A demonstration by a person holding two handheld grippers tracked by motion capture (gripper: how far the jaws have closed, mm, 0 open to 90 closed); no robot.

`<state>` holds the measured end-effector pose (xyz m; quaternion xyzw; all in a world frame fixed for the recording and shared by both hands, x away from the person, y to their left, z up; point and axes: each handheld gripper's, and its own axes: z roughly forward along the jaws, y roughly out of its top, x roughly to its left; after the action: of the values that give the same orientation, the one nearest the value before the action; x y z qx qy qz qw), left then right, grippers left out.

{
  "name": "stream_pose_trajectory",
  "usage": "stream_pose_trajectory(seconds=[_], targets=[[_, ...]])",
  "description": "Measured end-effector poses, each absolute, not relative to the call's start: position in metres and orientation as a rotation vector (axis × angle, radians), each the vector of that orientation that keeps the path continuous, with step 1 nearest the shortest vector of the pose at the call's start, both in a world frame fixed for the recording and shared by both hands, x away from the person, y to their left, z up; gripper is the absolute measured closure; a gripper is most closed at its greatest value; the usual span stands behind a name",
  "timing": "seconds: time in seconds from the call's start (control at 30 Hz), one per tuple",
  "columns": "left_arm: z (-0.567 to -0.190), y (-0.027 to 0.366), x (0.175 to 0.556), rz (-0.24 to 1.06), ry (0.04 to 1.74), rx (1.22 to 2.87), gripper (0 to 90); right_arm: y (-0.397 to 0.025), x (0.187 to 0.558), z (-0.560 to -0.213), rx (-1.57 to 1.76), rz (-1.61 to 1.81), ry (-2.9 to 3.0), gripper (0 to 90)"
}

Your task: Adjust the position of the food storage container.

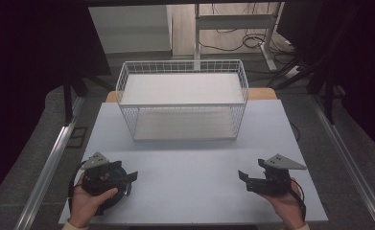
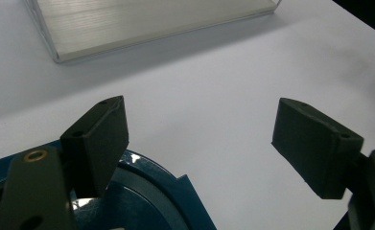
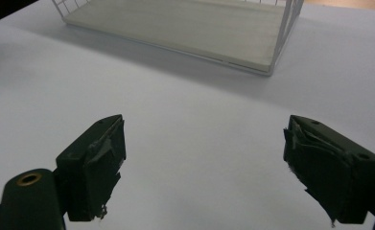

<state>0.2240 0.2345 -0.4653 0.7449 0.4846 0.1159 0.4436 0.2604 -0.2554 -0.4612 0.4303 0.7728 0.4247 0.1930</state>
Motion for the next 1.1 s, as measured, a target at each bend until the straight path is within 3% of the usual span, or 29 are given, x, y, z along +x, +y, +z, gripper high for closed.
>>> stream_pose_trajectory(seconds=[1.1], targets=[[-0.456,0.237,0.216,0.312,1.172,1.872,23.5,-0.265,0.265,-0.467,1.276,1.204,2.206,21.2]])
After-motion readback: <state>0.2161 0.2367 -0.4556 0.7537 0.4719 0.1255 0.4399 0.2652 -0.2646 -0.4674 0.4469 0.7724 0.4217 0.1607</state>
